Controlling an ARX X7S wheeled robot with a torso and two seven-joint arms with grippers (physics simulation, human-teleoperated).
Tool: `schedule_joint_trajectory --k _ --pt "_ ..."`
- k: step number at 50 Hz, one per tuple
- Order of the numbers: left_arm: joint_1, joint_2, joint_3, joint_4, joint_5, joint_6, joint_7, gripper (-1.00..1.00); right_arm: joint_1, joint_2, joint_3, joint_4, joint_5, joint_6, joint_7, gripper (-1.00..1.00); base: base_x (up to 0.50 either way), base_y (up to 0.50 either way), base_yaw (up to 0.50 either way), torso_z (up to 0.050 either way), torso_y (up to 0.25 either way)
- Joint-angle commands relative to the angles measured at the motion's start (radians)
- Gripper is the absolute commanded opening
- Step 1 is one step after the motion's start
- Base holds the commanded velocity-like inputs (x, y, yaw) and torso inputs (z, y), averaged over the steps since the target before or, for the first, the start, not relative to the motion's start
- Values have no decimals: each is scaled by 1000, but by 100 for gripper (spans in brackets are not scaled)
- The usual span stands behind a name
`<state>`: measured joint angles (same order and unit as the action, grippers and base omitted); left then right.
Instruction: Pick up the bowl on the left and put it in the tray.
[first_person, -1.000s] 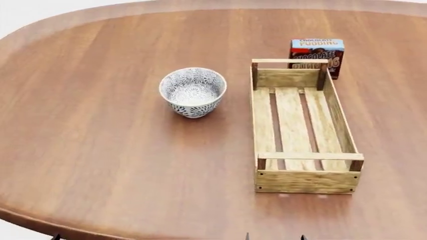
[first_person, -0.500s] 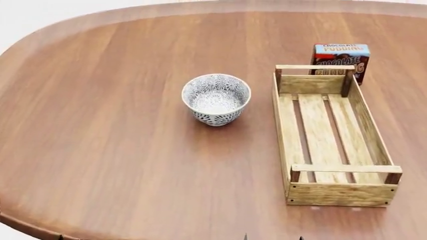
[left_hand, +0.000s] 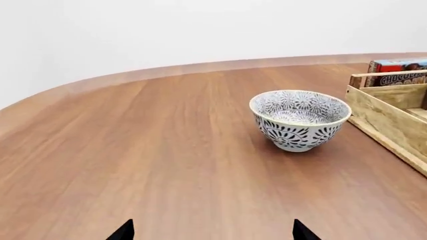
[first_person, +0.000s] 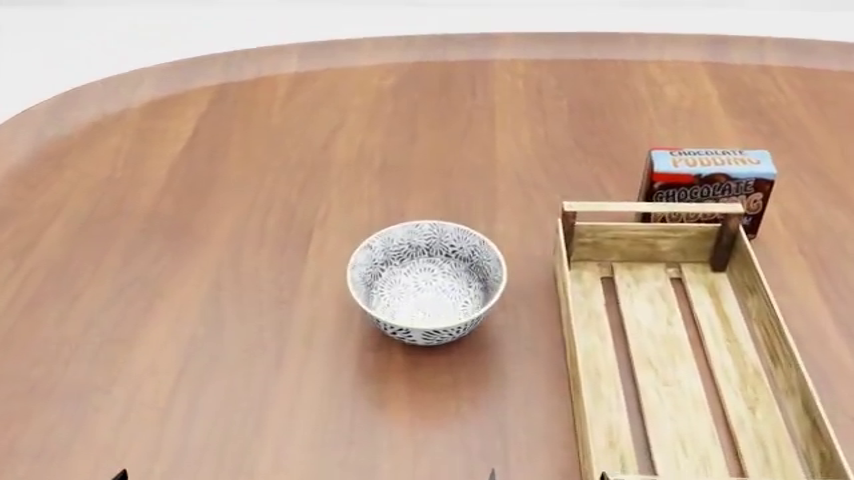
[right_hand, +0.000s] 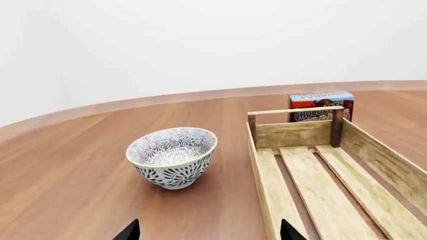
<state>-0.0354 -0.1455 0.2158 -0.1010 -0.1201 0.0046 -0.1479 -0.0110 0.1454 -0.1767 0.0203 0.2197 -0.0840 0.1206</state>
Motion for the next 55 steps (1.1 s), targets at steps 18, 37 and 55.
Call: schedule_joint_trajectory --k 18,37,55 --pt "-8 6 -2 -5 4 -22 -11 100 29 -2 8 22 48 100 -8 100 192 0 0 0 0" --pt "-32 -91 -27 624 -130 -568 -28 100 157 178 67 -652 307 757 146 100 0 0 0 0 0" --pt "-219 -133 -77 905 -248 -914 -86 100 564 242 233 -890 625 1248 373 100 0 0 0 0 0"
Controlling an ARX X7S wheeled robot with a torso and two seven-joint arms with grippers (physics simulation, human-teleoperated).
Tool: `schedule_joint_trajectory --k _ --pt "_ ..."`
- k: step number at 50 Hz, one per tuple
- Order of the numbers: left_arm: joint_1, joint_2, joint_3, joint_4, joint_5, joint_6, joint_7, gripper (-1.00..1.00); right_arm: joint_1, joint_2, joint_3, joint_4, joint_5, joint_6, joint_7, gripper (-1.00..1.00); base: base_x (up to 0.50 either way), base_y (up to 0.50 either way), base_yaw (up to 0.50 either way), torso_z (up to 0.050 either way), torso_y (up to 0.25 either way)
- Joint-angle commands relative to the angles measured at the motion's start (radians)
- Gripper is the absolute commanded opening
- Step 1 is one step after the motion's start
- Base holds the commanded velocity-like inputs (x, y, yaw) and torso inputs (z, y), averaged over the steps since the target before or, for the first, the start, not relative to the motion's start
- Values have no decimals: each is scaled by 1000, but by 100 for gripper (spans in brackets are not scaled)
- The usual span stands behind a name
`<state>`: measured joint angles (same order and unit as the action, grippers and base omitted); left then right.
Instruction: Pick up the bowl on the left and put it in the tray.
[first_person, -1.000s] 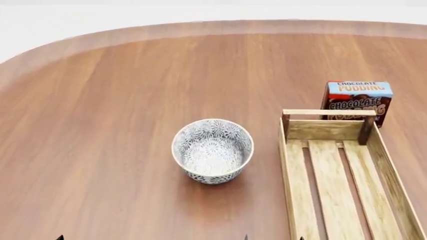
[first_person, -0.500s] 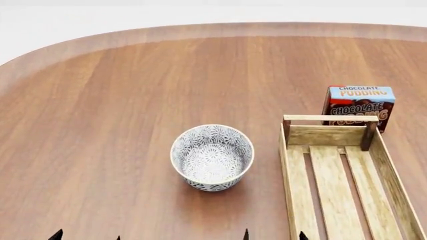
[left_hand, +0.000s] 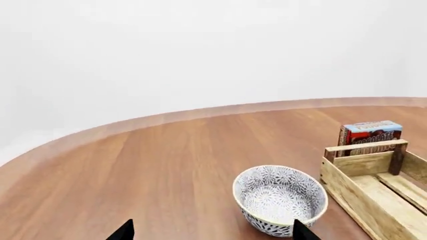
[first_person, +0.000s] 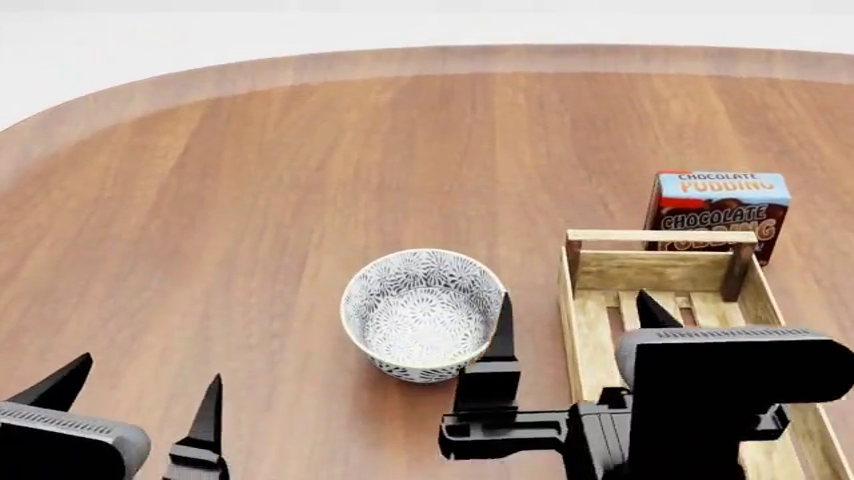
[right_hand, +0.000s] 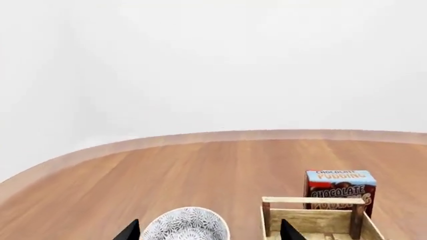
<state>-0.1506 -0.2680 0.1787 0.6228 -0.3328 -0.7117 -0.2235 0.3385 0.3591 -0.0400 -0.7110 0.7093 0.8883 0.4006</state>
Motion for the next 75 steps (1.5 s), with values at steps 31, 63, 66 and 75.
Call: schedule_joint_trajectory --k 31,63,66,75 --pt "-123 -9 -87 155 -60 -85 19 100 303 62 46 -145 51 175 89 100 0 0 0 40 0" --pt "-118 -10 -90 98 -57 -11 17 100 308 81 1 -55 -10 105 68 100 0 0 0 33 -16" --pt "-119 -12 -89 99 -53 -7 14 100 311 81 0 -53 -8 106 69 100 0 0 0 2 -250" --pt "-122 -18 -81 104 -49 -9 7 100 313 88 0 -55 -6 105 72 100 0 0 0 3 -250"
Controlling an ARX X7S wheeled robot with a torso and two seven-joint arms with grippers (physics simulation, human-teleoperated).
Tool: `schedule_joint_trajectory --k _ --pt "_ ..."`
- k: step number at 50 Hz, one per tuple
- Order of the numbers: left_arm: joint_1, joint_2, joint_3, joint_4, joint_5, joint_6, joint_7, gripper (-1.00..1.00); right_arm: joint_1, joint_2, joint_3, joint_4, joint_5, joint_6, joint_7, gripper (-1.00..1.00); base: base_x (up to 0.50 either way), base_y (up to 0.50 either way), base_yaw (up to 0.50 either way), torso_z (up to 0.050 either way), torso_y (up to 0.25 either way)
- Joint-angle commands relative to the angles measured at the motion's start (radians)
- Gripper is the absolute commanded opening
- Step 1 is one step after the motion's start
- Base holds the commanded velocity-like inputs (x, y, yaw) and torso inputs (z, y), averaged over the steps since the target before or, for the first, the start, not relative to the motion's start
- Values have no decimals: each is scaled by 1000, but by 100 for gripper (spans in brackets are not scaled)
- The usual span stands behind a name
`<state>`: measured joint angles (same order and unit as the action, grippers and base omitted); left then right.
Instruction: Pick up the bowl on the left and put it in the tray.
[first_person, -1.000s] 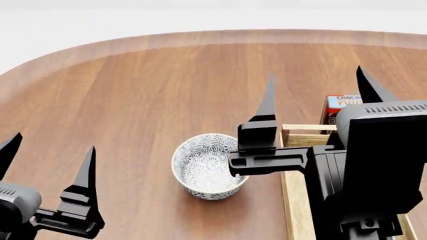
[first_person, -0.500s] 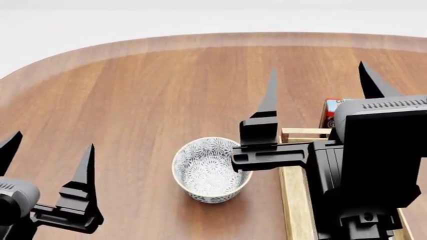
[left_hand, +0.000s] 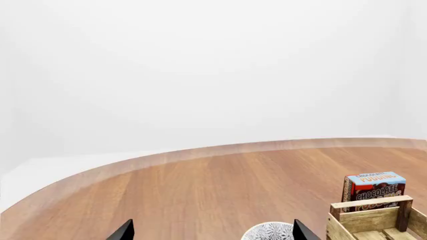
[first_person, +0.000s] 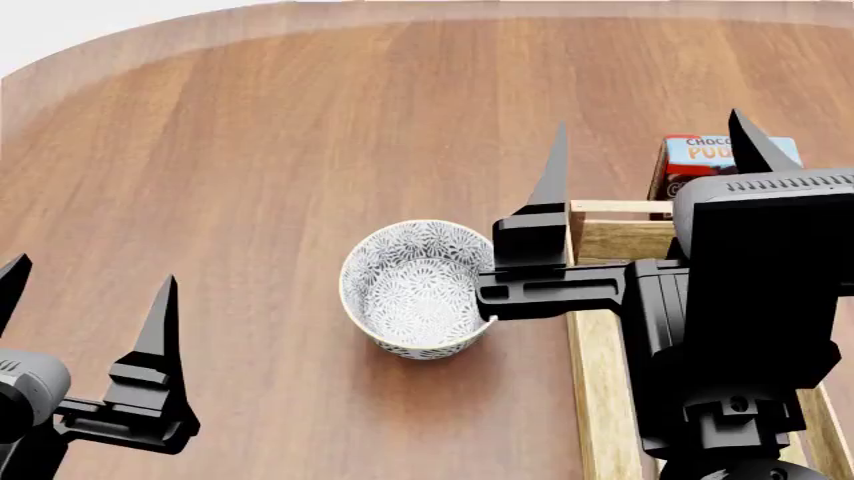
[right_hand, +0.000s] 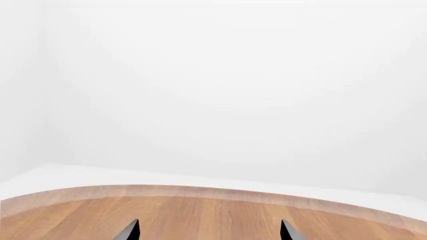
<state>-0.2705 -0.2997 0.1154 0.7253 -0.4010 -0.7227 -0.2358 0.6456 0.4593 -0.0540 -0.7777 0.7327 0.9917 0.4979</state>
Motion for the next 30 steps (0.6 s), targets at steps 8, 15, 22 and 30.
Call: schedule_joint_trajectory --k 8,15,22,30 --pt "-4 10 -10 2 23 4 14 100 1 -8 14 12 -29 -4 -25 100 0 0 0 3 -250" --pt "-4 8 -7 -3 22 8 12 100 -3 -6 8 21 -30 -9 -29 100 0 0 0 3 -250" --pt "2 6 -2 -6 24 17 10 100 -4 -4 7 29 -28 -15 -31 100 0 0 0 3 -250" --pt "1 6 -3 -13 18 19 8 100 -5 -5 0 38 -32 -23 -32 100 0 0 0 3 -250"
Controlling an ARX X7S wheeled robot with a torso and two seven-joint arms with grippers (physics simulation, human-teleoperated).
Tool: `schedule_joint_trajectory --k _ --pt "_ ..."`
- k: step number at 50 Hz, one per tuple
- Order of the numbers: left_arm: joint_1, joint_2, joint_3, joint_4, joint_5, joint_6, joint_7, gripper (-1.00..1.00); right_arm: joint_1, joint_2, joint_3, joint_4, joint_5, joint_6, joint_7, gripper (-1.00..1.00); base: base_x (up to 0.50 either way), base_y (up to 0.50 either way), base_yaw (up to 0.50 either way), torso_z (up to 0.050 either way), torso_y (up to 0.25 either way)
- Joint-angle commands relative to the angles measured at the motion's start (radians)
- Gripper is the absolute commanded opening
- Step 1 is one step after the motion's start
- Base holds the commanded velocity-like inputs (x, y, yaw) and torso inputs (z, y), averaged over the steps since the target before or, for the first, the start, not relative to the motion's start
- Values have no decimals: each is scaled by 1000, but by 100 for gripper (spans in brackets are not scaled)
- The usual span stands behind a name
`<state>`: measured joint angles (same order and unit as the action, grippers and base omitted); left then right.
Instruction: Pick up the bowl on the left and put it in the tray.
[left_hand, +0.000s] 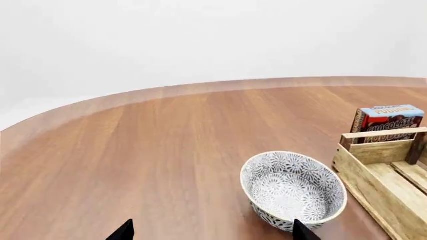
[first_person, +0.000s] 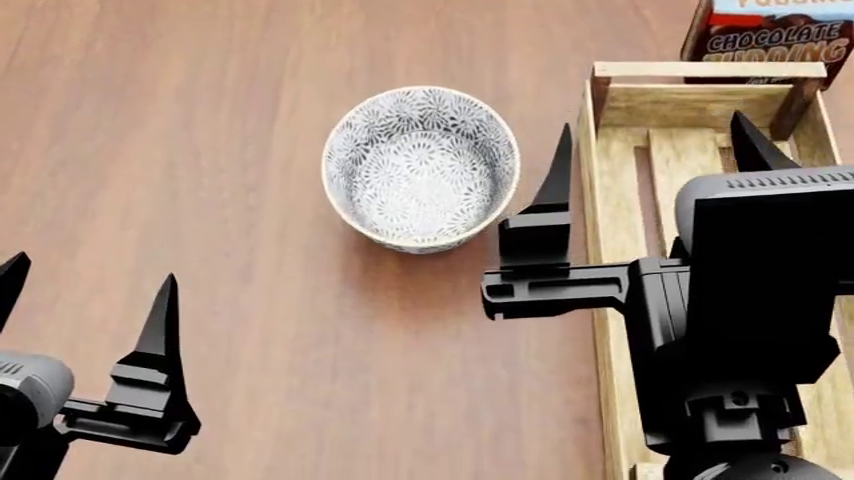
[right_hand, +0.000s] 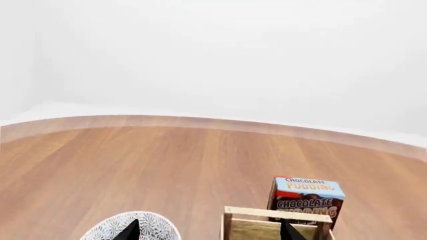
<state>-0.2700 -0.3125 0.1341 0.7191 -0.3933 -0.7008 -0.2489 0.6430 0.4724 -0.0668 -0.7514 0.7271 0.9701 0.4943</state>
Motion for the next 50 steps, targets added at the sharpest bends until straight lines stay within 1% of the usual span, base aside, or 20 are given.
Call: schedule_joint_trajectory --k 1,32,38,40,43,45,46,47,50 --pt "2 18 -22 -10 11 0 21 100 -2 -18 8 16 -31 -5 -30 100 0 0 0 2 -250" --pt "3 12 -28 -25 -6 8 10 100 4 -14 -30 62 -49 -29 -38 100 0 0 0 3 -250" --pt "-5 30 -52 -39 -24 -2 -10 100 18 -9 -49 76 -63 -38 -47 100 0 0 0 2 -202" --pt "-9 27 -43 -50 -19 -11 -12 100 53 11 -112 99 -94 -13 -60 100 0 0 0 0 0" --pt "-4 25 -43 -57 -20 -8 -10 100 77 25 -172 124 -131 -33 -90 100 0 0 0 0 0" --pt "3 22 -43 -65 -19 -2 -8 100 119 54 -281 171 -191 -55 -152 100 0 0 0 0 0" --pt "4 22 -43 -67 -18 0 -8 100 130 61 -311 190 -213 -74 -171 100 0 0 0 0 0" --pt "4 20 -45 -72 -17 4 -8 100 166 72 -380 241 -263 -84 -199 100 0 0 0 0 0" --pt "4 19 -46 -78 -15 9 -7 100 223 76 -459 321 -327 -110 -235 100 0 0 0 0 0"
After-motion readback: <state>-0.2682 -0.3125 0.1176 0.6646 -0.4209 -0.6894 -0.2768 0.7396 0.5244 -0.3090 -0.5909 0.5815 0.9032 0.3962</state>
